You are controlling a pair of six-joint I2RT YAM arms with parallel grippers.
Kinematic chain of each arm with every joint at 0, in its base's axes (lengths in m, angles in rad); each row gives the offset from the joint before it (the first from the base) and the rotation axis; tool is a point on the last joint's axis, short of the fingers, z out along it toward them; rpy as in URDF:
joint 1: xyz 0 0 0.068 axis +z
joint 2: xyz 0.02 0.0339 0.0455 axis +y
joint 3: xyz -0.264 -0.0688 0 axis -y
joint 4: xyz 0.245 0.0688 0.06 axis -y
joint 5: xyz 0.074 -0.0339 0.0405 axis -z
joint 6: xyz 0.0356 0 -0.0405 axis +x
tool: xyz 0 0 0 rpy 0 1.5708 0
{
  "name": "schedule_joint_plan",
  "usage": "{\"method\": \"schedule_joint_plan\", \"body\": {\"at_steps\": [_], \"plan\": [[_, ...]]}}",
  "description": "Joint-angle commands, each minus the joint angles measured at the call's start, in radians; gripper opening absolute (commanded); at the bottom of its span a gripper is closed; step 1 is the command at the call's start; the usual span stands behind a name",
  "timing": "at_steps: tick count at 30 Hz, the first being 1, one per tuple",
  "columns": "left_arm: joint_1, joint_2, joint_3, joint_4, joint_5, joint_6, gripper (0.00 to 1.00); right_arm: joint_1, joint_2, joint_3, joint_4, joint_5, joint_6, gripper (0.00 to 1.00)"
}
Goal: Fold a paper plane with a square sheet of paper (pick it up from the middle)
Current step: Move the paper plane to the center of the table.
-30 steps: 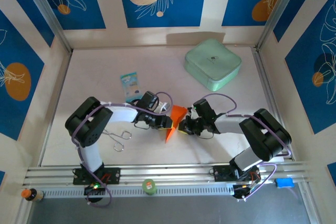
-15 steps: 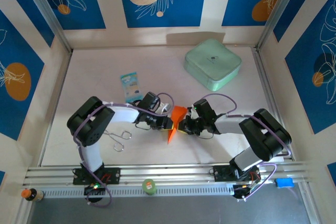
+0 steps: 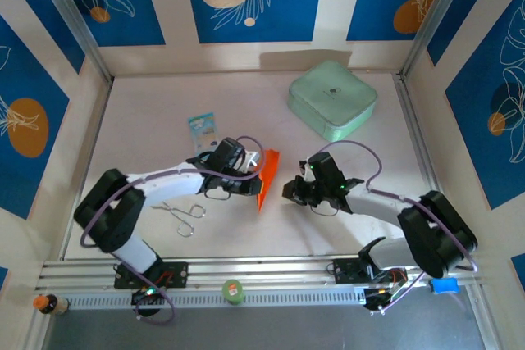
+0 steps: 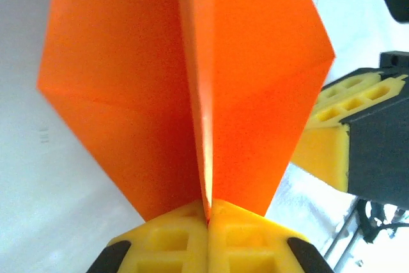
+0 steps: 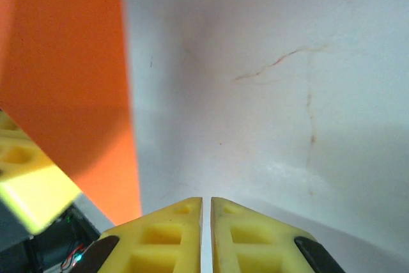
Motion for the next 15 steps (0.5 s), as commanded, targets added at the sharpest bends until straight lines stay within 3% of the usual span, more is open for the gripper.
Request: {"method": "schedule_joint_plan", "body": {"at_steps": [1, 7, 15], "plan": [[-0.01, -0.067, 0.006, -0.151, -0.169, 0.023, 0.05, 0.005, -0.062, 0.026, -0.143, 0.112, -0.026, 0.12], [-0.016, -0.125, -0.024, -0.222, -0.291, -0.005, 0.05, 0.0, -0.142, 0.064, -0.221, 0.207, -0.057, 0.12], [-0.057, -0.065, 0.07, -0.345, -0.4, 0.003, 0.03, -0.003, -0.173, 0.026, -0.207, 0.227, -0.015, 0.13]]}}
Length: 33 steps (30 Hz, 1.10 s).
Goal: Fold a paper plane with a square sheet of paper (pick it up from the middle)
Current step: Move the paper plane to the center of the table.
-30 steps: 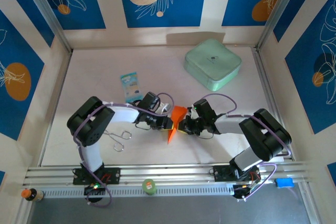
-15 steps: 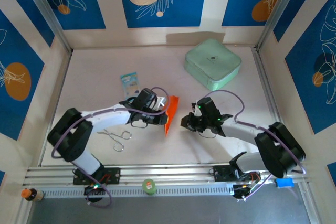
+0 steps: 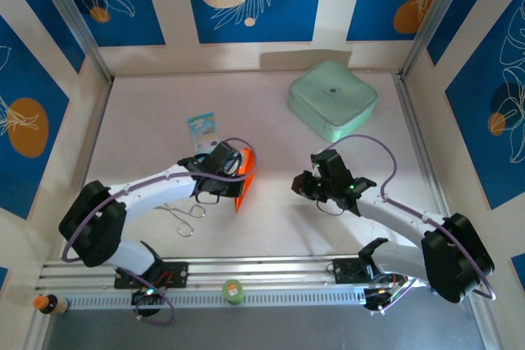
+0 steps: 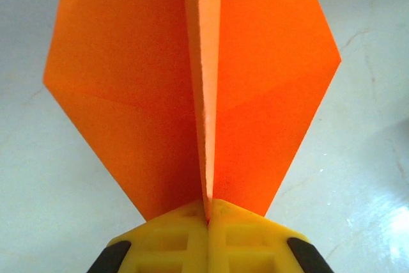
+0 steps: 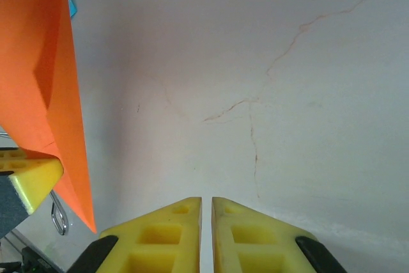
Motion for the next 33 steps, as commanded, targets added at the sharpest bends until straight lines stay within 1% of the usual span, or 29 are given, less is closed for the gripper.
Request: {"method": "schedule_joint_plan", "body": {"at_steps": [1, 6, 15, 29, 33], "plan": [[-0.033, 0.034, 0.058, -0.077, -0.074, -0.002, 0.03, -0.002, -0.015, -0.017, -0.03, 0.024, 0.013, 0.13], [-0.072, 0.114, 0.119, -0.121, -0.12, -0.021, 0.0, -0.008, -0.015, -0.022, -0.049, 0.01, 0.015, 0.13], [-0.11, 0.197, 0.174, -0.144, -0.144, -0.03, 0.0, -0.013, -0.018, -0.026, -0.057, -0.021, 0.013, 0.13], [-0.129, 0.242, 0.205, -0.167, -0.153, -0.039, 0.0, -0.01, -0.041, -0.06, -0.048, -0.043, 0.04, 0.14], [-0.133, 0.252, 0.214, -0.177, -0.161, -0.042, 0.02, -0.009, -0.042, -0.065, -0.045, -0.045, 0.041, 0.14]]}}
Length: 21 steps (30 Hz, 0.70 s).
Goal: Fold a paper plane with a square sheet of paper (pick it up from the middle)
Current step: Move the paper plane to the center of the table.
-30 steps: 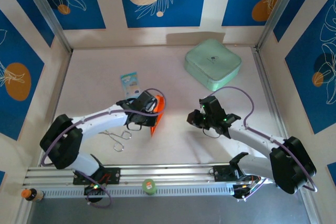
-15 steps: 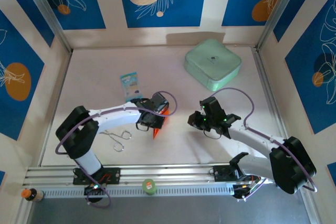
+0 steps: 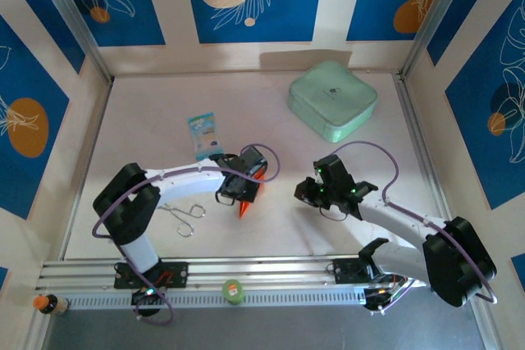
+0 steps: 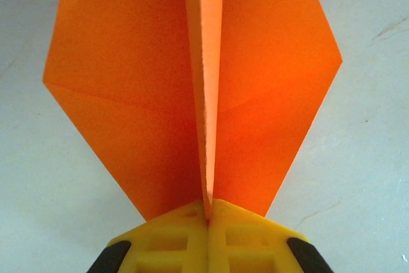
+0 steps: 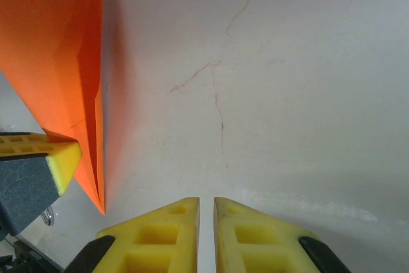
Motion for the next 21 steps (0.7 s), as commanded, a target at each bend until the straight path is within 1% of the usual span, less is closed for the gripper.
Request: {"method": "schedule_joint_plan", "body": {"at_steps": [1, 5, 13, 21], "plan": [[-0.013, 0.027, 0.036, -0.04, -0.022, -0.016, 0.03, -0.003, -0.016, -0.017, -0.001, -0.023, 0.014, 0.15], [-0.014, 0.041, 0.041, -0.037, -0.013, -0.017, 0.05, -0.003, -0.014, -0.017, -0.001, -0.025, 0.012, 0.15], [-0.017, 0.054, 0.05, -0.045, -0.014, -0.019, 0.15, -0.003, -0.013, -0.025, 0.006, -0.028, 0.015, 0.15], [-0.018, 0.062, 0.054, -0.042, -0.008, -0.019, 0.18, -0.002, -0.005, -0.026, 0.009, -0.035, 0.012, 0.15]]}}
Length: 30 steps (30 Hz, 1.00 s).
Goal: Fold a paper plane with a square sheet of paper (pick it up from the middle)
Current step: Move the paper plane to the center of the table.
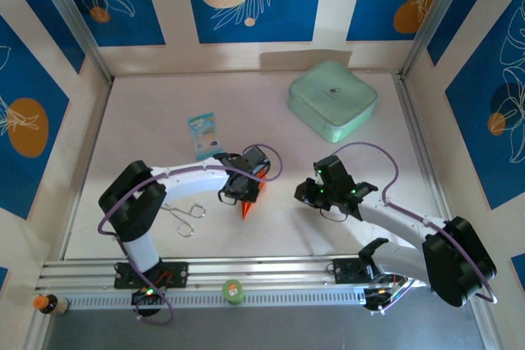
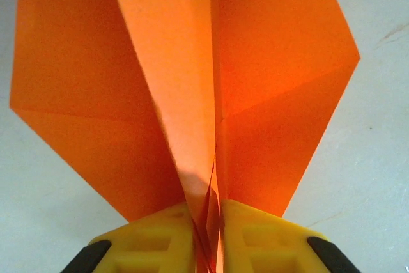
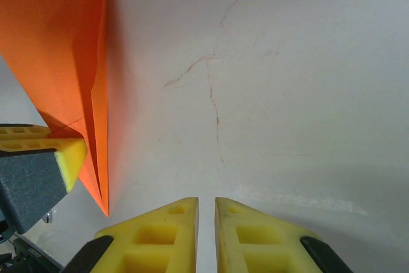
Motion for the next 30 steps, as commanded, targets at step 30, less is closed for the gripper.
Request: {"method": "schedule_joint_plan", "body": {"at_steps": [30], "plan": [[-0.046, 0.123, 0.068, -0.088, -0.096, -0.055, 0.26, -0.004, -0.042, -0.024, -0.014, -0.043, 0.0, 0.15]]}}
